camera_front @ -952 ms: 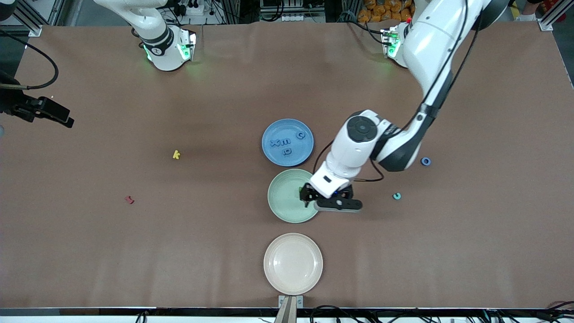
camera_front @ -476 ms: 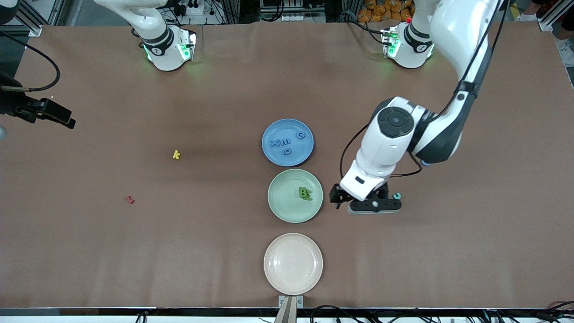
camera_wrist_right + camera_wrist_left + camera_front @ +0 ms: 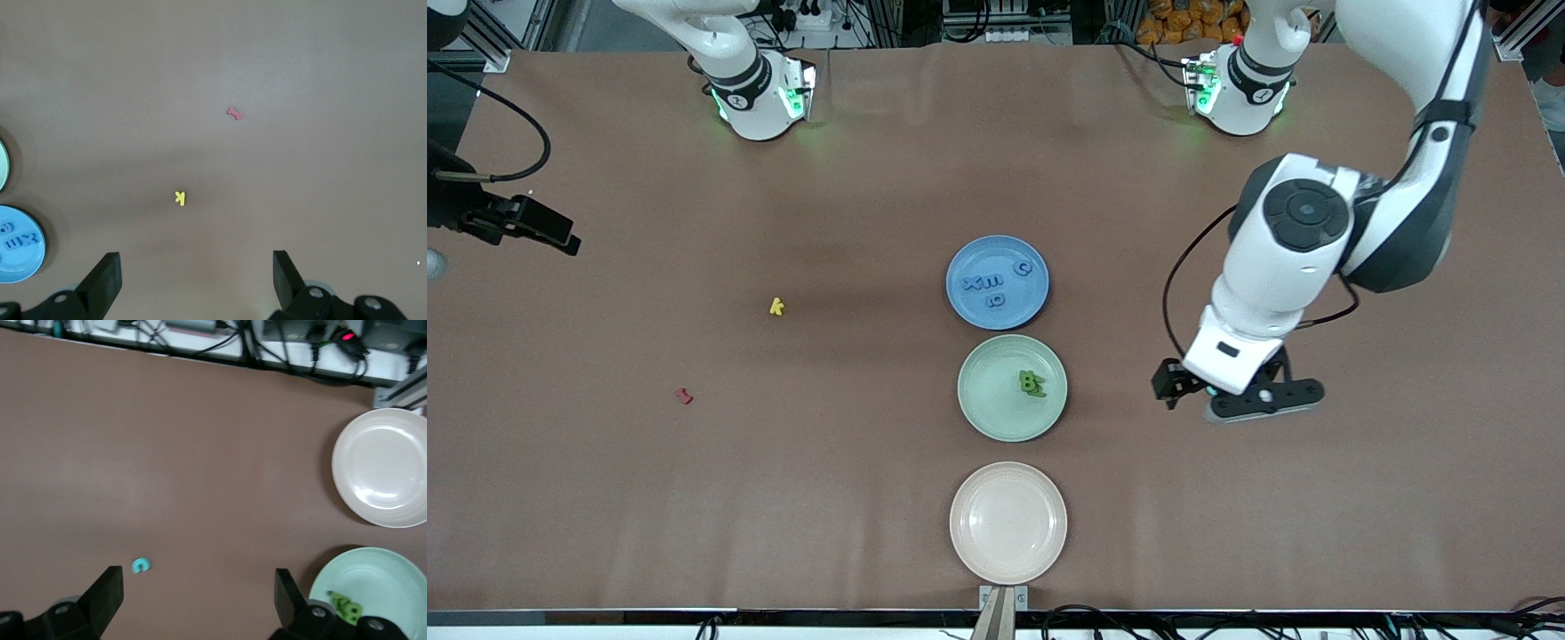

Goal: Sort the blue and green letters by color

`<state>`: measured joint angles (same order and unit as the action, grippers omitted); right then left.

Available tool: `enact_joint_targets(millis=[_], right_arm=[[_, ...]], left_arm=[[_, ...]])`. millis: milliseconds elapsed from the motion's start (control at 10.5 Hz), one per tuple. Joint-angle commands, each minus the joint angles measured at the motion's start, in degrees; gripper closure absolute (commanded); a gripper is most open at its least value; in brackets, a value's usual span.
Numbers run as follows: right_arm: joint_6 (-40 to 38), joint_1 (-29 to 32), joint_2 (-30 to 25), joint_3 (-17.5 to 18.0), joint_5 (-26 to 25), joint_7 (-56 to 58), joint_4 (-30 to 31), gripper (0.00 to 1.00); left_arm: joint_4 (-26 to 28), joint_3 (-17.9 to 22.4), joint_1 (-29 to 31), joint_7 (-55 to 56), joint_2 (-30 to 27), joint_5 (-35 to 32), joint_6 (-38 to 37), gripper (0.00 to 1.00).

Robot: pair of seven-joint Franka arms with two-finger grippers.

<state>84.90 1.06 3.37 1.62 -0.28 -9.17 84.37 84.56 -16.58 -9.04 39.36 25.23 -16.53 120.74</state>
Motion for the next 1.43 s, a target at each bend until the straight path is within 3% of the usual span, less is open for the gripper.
enact_joint_targets(millis=[0, 190, 381, 762, 952, 1333], right_arm=[[-0.2, -0.9, 0.1, -0.1, 0.5, 0.0, -0.5, 0.0], [-0.2, -0.6, 0.1, -0.3, 0.5, 0.0, -0.5, 0.0], [0.0, -0.3, 0.1, -0.4, 0.4, -0.1, -0.5, 0.0], [-0.1, -0.7, 0.2, -0.4, 0.5, 0.0, -0.3, 0.0], [-0.3, -0.7, 0.2, -0.3, 0.5, 0.0, -0.3, 0.0], [-0.1, -0.7, 0.2, -0.3, 0.5, 0.0, -0.4, 0.0]], left_arm=[[1.6, -0.4, 2.2, -3.8, -5.6, 0.1, -7.8, 0.0], [1.6, -0.5, 6.4, -15.9, -7.6, 3.9, -10.0, 0.0], [1.7, -0.6, 10.7, -20.6, -9.7, 10.0, -13.6, 0.0], [1.7, -0.7, 17.2, -29.6, -13.9, 14.7, -16.7, 0.0], [1.7, 0.5, 17.7, -31.0, -17.1, 17.8, -20.2, 0.0], [2.3, 1.7, 17.7, -36.9, -23.4, 17.1, -24.9, 0.0]])
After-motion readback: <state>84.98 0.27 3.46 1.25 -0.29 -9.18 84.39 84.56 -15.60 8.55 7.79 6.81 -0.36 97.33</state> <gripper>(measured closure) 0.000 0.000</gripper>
